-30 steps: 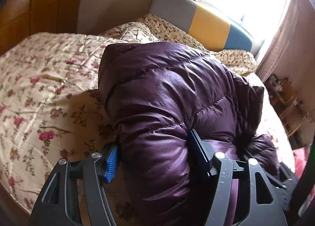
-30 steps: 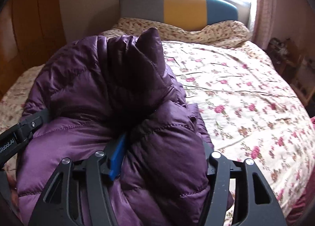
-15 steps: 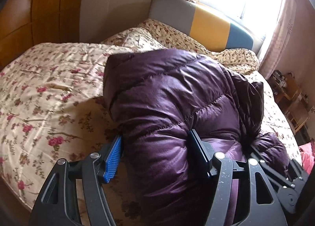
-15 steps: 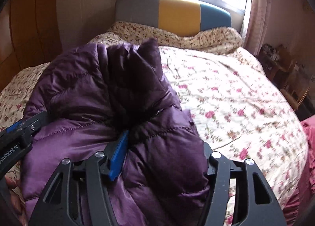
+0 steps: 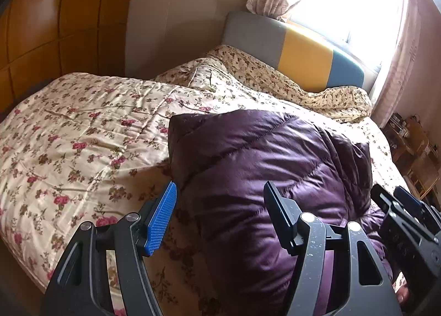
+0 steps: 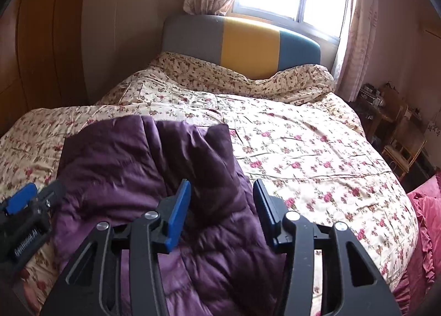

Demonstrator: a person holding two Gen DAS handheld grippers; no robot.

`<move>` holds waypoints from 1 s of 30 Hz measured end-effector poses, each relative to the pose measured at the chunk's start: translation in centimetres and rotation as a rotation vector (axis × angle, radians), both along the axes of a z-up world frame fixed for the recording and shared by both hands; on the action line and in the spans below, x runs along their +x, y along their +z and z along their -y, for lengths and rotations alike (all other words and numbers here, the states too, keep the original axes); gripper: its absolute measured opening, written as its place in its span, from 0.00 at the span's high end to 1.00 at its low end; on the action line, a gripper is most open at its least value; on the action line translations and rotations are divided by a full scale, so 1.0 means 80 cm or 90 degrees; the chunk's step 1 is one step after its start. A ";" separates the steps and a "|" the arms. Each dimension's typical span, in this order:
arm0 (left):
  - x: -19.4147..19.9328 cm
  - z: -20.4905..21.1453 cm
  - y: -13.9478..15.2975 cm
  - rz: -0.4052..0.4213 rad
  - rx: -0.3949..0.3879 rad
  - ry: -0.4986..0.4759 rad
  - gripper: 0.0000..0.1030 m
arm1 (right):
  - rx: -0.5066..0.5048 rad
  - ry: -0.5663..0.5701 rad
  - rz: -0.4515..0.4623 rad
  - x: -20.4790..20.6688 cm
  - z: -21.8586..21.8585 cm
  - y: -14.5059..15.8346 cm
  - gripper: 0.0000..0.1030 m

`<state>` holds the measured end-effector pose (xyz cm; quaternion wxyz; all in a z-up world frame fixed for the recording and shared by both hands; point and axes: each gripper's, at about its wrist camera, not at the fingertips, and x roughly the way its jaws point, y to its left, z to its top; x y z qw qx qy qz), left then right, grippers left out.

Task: Fold large clothes
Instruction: 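Lower the bundle onto the bed and open both tools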

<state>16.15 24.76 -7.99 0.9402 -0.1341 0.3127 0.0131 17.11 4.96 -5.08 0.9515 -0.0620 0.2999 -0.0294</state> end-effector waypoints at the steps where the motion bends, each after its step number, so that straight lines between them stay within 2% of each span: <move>1: 0.004 0.001 0.001 0.000 0.002 -0.002 0.37 | -0.002 0.000 0.000 0.006 -0.003 0.001 0.57; 5: 0.022 0.010 0.001 -0.005 0.007 -0.013 0.37 | 0.001 0.004 -0.021 0.036 -0.008 -0.004 0.61; 10: 0.036 0.022 -0.001 -0.009 0.006 -0.027 0.37 | 0.005 -0.004 -0.063 0.060 0.003 -0.029 0.64; 23: 0.052 0.049 -0.017 -0.026 0.018 -0.060 0.37 | 0.013 0.000 -0.100 0.067 0.024 -0.066 0.65; 30: 0.058 0.066 -0.023 -0.026 0.043 -0.089 0.37 | 0.038 0.004 -0.118 0.075 0.040 -0.092 0.65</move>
